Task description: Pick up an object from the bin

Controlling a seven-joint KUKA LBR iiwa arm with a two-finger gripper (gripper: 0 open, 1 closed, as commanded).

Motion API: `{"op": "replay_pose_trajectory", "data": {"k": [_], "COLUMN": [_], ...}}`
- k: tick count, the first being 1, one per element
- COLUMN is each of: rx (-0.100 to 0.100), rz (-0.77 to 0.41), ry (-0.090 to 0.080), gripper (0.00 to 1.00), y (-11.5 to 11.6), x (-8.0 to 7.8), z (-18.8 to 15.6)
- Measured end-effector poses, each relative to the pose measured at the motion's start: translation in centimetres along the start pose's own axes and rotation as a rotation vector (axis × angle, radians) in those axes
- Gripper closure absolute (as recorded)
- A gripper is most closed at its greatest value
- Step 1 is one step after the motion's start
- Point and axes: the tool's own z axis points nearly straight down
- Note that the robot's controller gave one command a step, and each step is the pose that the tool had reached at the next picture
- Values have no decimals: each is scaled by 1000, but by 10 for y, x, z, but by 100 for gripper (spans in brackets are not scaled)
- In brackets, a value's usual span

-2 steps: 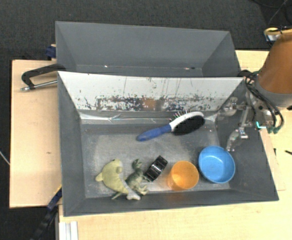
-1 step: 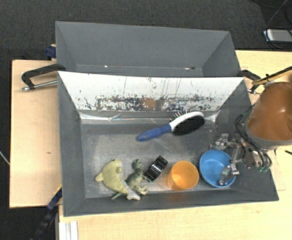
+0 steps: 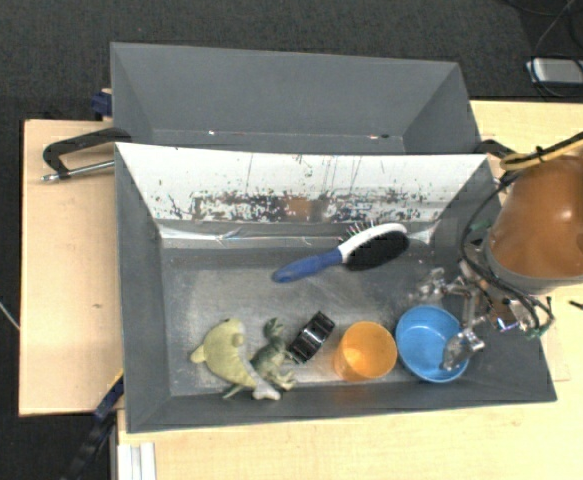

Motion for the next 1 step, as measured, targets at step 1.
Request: {"op": "replay_pose_trajectory", "data": {"k": [1], "rx": [-3], "rz": [-419], "ry": [2], "gripper": [0], "y": [21], "x": [-3], "z": [-2]}}
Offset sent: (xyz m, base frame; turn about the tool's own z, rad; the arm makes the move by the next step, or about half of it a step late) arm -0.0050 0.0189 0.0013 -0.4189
